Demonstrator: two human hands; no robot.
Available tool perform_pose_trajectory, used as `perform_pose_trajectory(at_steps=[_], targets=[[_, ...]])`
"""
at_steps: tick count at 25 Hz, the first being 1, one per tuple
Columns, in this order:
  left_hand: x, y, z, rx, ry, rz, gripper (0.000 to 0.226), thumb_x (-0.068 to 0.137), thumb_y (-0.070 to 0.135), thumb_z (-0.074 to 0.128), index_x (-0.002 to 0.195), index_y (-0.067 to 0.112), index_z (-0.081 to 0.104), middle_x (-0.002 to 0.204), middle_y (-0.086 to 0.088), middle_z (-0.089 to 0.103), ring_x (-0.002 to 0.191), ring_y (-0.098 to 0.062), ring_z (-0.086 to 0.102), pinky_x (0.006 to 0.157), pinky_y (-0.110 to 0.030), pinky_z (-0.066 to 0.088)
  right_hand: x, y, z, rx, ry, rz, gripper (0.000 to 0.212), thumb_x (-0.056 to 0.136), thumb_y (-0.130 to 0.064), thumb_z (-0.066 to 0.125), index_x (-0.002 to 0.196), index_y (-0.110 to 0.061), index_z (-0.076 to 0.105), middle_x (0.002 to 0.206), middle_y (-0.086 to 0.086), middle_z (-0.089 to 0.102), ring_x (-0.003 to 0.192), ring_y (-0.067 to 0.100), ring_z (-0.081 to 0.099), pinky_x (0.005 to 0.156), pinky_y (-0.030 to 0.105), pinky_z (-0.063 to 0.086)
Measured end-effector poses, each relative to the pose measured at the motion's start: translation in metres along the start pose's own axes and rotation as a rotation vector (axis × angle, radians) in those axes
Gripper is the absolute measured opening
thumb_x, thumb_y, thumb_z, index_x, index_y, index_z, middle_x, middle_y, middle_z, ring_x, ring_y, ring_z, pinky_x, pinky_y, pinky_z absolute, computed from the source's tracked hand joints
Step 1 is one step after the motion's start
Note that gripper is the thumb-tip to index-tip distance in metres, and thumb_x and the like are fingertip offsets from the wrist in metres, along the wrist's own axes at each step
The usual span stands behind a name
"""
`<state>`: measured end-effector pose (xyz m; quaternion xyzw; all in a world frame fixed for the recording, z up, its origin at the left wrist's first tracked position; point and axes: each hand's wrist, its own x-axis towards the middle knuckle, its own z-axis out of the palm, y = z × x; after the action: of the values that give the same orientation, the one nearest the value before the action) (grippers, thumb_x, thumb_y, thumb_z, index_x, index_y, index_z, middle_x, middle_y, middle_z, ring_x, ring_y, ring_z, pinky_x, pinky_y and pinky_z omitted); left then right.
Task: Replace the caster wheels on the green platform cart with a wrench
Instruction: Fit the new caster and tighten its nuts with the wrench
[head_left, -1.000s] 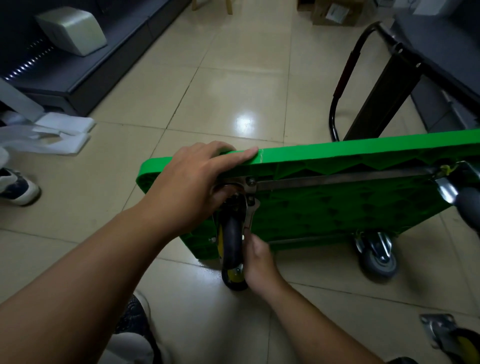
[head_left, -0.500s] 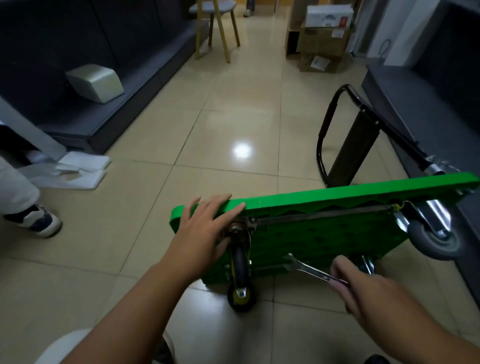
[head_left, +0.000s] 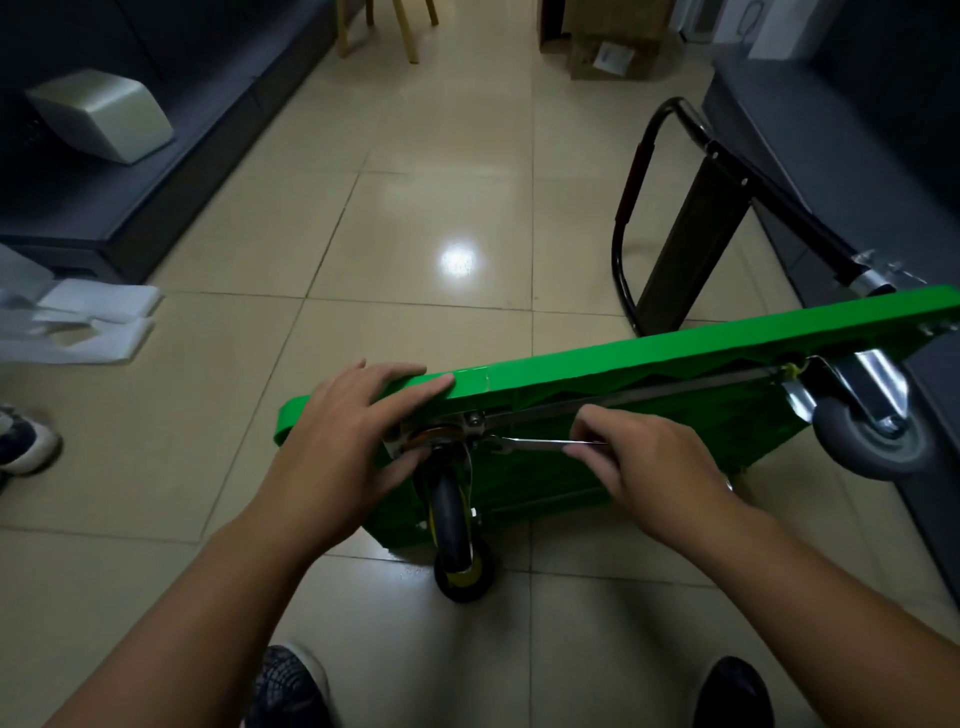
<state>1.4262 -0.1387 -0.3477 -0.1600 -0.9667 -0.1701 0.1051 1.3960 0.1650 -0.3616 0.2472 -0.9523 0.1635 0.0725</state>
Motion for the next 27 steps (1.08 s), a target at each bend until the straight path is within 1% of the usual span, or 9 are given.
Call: perform_pose_trajectory(at_steps=[2,5,10,14,18,20,21,24,27], targets=[[0.003,-0.001,0.004,0.001,0.007,-0.013,0.073,0.082,0.031,0.078,0.148,0.040,0.047,0.137,0.009,0.055,0.121,-0.018,0.051,0.103,-0.036,0.036,0.004,-0.002,0.009,-0.023,-0.003,-0.026,0.020,0.089,-0.032,0.073,0.082,-0.025,0.055,0.067,-0.010,0.057,0.058,0.013,0.049,0.050,0.021,0.023],[0.003,0.001,0.009,0.025,0.024,-0.033,0.071,0.084,0.033,0.075,0.148,0.040,0.047,0.134,0.010,0.056,0.117,-0.018,0.051,0.096,-0.029,0.031,0.010,0.000,0.016,-0.057,0.008,-0.048,0.019,0.088,-0.029,0.075,0.083,-0.023,0.058,0.068,-0.007,0.060,0.060,0.018,0.056,0.055,0.026,0.032],[0.004,0.002,0.009,0.042,0.019,-0.051,0.073,0.084,0.031,0.078,0.148,0.041,0.046,0.132,0.008,0.056,0.115,-0.020,0.052,0.095,-0.036,0.036,0.017,0.003,0.024,-0.079,0.029,-0.048,0.018,0.086,-0.029,0.077,0.083,-0.020,0.061,0.068,-0.003,0.061,0.059,0.020,0.057,0.056,0.027,0.033],[0.005,0.002,0.010,0.046,0.035,-0.057,0.072,0.083,0.031,0.078,0.147,0.041,0.048,0.130,0.008,0.057,0.114,-0.019,0.052,0.095,-0.036,0.036,0.009,0.008,0.046,-0.008,0.034,0.041,0.019,0.087,-0.030,0.077,0.083,-0.018,0.062,0.066,-0.001,0.062,0.056,0.019,0.056,0.053,0.025,0.032],[0.005,0.003,0.013,0.042,0.059,-0.063,0.070,0.082,0.030,0.078,0.146,0.040,0.051,0.129,0.007,0.058,0.112,-0.021,0.052,0.092,-0.035,0.034,-0.002,0.017,0.091,0.318,-0.074,0.296,0.019,0.091,-0.034,0.070,0.084,-0.018,0.064,0.066,-0.004,0.062,0.058,0.017,0.058,0.050,0.032,0.043],[0.004,0.004,0.012,0.042,0.068,-0.067,0.069,0.082,0.031,0.078,0.145,0.039,0.052,0.128,0.006,0.058,0.111,-0.021,0.052,0.091,-0.034,0.034,-0.007,0.010,0.120,0.533,-0.077,0.426,0.017,0.092,-0.027,0.071,0.081,-0.016,0.064,0.069,-0.003,0.066,0.064,0.017,0.064,0.055,0.034,0.047],[0.004,0.004,0.012,0.043,0.071,-0.068,0.069,0.082,0.032,0.077,0.145,0.039,0.052,0.128,0.006,0.058,0.111,-0.021,0.052,0.091,-0.034,0.034,-0.009,0.000,0.135,0.689,-0.061,0.516,0.016,0.093,-0.021,0.070,0.079,-0.016,0.063,0.070,-0.004,0.068,0.068,0.015,0.067,0.058,0.031,0.049],[0.003,0.004,0.012,0.031,0.072,-0.065,0.068,0.082,0.032,0.076,0.145,0.039,0.051,0.128,0.007,0.058,0.111,-0.020,0.052,0.092,-0.034,0.035,-0.015,-0.049,0.170,1.064,-0.001,0.695,0.021,0.097,-0.006,0.062,0.077,-0.012,0.057,0.065,-0.009,0.068,0.064,0.003,0.063,0.060,0.018,0.046],[0.004,0.004,0.010,0.026,0.075,-0.059,0.067,0.082,0.032,0.075,0.145,0.039,0.052,0.127,0.007,0.058,0.109,-0.020,0.053,0.090,-0.034,0.035,-0.030,-0.088,0.185,1.299,0.036,0.807,0.024,0.102,-0.006,0.054,0.078,-0.011,0.052,0.064,-0.005,0.062,0.062,0.008,0.055,0.060,0.024,0.042]])
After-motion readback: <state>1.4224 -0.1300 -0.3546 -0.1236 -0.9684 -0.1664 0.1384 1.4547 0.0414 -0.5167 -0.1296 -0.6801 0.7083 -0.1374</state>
